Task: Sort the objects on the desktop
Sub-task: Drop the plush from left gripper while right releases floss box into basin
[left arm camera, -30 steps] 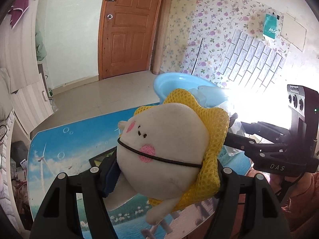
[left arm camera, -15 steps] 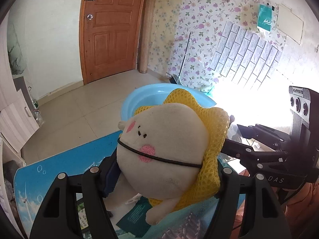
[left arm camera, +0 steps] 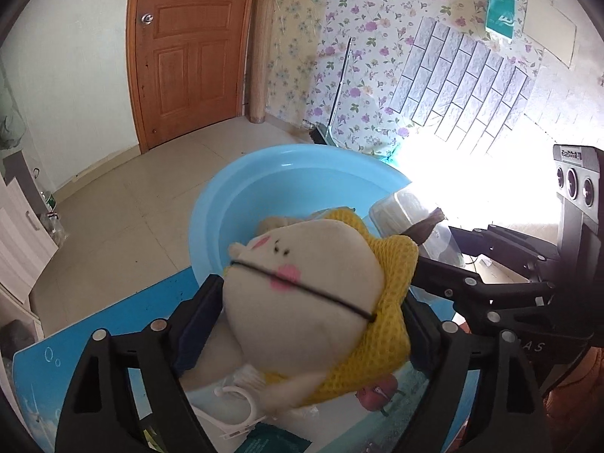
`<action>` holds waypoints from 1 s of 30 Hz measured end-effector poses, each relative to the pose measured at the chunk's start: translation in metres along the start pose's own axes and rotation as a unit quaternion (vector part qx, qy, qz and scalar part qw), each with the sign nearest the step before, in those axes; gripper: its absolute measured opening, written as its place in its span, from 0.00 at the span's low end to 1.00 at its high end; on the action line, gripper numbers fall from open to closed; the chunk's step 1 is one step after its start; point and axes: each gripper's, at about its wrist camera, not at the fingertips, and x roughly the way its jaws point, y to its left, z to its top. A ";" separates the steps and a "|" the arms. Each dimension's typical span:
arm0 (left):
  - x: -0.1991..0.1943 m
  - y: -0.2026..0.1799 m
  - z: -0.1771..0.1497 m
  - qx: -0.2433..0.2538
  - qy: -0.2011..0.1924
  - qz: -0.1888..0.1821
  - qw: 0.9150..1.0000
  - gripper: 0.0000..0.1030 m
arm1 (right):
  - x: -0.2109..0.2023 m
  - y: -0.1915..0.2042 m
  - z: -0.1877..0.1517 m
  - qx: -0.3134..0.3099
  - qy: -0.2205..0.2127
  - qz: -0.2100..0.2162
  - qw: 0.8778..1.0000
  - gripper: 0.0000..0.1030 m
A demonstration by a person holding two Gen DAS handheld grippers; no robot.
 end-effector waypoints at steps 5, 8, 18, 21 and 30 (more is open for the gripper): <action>-0.005 -0.004 0.003 0.006 -0.010 -0.006 1.000 0.90 | 0.005 -0.005 0.001 0.013 0.005 -0.007 1.000 0.53; -0.009 -0.004 -0.003 0.005 -0.009 -0.007 1.000 0.90 | 0.005 -0.007 0.000 0.021 0.006 -0.016 1.000 0.55; -0.041 -0.001 -0.017 0.004 -0.029 -0.003 1.000 0.91 | -0.005 -0.002 -0.007 0.029 -0.001 -0.036 0.999 0.70; -0.047 0.002 -0.024 -0.003 -0.031 -0.002 1.000 0.92 | -0.012 -0.002 -0.009 0.034 -0.008 -0.048 0.998 0.70; -0.068 0.022 -0.059 -0.027 -0.023 0.006 0.999 0.92 | -0.028 0.015 -0.019 0.029 -0.013 -0.063 0.998 0.70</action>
